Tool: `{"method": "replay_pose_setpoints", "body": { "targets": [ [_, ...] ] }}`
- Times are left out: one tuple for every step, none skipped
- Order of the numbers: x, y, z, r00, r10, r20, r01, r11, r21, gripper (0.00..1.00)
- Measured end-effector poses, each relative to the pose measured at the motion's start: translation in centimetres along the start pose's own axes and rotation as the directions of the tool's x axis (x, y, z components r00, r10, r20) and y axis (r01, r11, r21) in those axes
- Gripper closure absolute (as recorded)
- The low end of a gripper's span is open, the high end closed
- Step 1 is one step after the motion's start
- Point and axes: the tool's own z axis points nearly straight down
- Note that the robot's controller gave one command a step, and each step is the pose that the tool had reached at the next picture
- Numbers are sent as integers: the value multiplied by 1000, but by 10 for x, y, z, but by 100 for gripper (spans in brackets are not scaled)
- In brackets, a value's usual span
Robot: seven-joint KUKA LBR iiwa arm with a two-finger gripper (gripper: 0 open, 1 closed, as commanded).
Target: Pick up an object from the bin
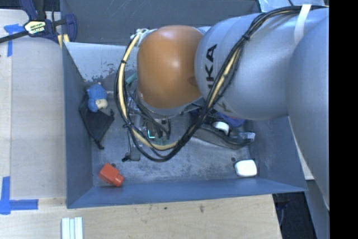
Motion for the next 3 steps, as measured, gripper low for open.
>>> {"method": "replay_pose_setpoints", "body": {
  "targets": [
    [19, 23, 112, 906, -424, 3, 424, 906, 1, 0],
    [23, 44, 82, 845, -535, 11, 535, 845, 1, 0],
    [30, 39, 83, 549, -836, 5, 836, 549, 3, 0]
  ]
}}
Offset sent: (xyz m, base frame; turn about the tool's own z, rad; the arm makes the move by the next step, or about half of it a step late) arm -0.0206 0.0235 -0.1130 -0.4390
